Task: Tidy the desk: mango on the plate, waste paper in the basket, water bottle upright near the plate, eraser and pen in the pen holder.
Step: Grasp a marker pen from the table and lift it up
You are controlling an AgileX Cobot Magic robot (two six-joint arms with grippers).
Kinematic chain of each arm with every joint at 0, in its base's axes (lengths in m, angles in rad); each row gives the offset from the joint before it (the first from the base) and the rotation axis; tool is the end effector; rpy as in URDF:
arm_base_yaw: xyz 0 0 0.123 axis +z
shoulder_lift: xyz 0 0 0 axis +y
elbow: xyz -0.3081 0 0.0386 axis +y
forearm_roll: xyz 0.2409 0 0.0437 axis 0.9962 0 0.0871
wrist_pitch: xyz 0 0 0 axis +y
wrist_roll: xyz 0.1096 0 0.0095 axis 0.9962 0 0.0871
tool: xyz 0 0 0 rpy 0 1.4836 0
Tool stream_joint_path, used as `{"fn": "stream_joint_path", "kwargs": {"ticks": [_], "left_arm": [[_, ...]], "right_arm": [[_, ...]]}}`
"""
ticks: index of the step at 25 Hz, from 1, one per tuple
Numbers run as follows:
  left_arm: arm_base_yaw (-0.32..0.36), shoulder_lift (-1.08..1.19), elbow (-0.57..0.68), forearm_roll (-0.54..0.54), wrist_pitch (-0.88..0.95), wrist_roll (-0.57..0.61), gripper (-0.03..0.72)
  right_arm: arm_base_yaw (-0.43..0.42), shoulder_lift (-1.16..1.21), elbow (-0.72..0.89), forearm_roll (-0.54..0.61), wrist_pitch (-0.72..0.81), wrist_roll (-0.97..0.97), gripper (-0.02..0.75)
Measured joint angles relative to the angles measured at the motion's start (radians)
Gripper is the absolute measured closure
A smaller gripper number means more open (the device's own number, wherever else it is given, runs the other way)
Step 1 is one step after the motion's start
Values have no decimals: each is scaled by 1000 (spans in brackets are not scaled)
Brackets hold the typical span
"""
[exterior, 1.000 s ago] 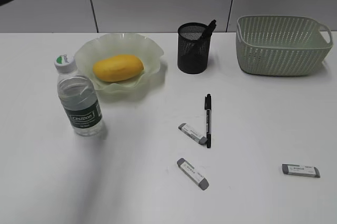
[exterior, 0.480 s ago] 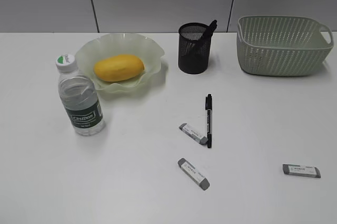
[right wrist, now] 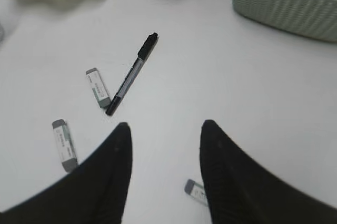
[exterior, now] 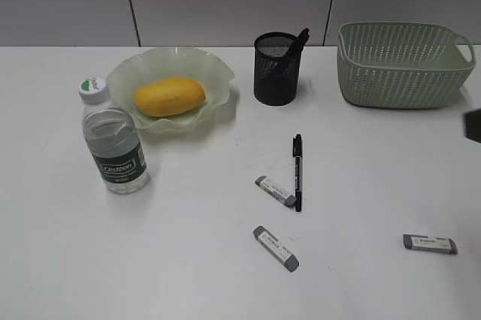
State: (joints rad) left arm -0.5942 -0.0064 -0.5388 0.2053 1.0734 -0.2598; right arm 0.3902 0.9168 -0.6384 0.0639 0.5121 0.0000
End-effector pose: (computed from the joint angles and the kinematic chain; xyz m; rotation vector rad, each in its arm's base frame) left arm -0.0111 0.0313 0.2765 0.3179 1.9831 -0.3047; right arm 0.1566 0.0681 0.2957 -0.3971 2.2526 0.2694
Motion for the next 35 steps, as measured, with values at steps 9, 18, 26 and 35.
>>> {"fn": "stream_joint_path", "kwargs": {"ticks": [9, 18, 26, 35], "left_arm": [[0, 0, 0, 1, -5, 0, 255], [0, 0, 0, 1, -5, 0, 255], [0, 0, 0, 2, -5, 0, 255], [0, 0, 0, 3, -5, 0, 255]], "right_arm": [[17, 911, -622, 39, 101, 89, 339], [55, 1326, -951, 54, 333, 190, 301], [58, 1357, -970, 23, 350, 238, 615], [42, 878, -612, -264, -471, 229, 615]]}}
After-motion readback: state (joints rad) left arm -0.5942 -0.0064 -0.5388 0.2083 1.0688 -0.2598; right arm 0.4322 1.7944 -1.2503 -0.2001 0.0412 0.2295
